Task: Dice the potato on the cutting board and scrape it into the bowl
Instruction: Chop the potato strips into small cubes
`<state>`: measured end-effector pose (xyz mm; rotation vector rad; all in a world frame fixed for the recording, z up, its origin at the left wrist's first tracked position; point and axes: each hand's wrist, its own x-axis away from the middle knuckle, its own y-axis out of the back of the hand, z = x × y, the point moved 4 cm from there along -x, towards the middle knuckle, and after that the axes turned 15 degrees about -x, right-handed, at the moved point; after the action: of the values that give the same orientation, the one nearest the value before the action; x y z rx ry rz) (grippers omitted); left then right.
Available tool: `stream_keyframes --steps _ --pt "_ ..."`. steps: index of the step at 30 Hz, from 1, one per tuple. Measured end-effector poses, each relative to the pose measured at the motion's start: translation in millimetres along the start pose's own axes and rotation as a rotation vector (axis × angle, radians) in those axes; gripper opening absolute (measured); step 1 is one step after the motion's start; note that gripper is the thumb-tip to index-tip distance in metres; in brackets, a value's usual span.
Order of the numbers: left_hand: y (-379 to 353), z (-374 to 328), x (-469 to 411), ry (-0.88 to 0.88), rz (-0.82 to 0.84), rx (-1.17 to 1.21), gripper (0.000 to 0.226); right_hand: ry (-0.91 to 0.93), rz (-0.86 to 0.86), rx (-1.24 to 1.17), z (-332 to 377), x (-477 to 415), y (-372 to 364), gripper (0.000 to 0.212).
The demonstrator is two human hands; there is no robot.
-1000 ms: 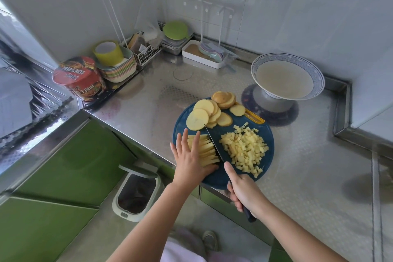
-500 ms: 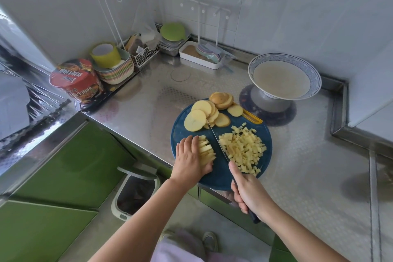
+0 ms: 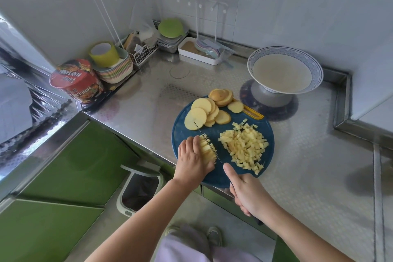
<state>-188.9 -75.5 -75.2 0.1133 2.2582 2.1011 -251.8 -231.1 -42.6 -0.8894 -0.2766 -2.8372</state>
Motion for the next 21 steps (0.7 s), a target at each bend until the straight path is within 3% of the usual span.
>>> stream_keyframes --steps 4,10,17,21 --pt "-3.1 -5.5 4.1 0.028 0.009 -0.008 0.096 -0.063 0.002 0.021 -5.3 -0.3 6.5 0.066" --pt "-7.6 -3.4 0.3 0.015 0.016 -0.008 0.089 -0.137 0.009 0.016 -8.0 3.5 5.5 0.066" --pt "-6.3 -6.1 0.1 -0.023 0.155 -0.077 0.093 -0.234 0.003 0.086 -9.1 -0.8 0.5 0.068" --pt "-3.6 -8.0 -0.3 -0.034 0.172 -0.172 0.096 -0.341 0.023 0.007 -0.5 0.1 2.4 0.065"
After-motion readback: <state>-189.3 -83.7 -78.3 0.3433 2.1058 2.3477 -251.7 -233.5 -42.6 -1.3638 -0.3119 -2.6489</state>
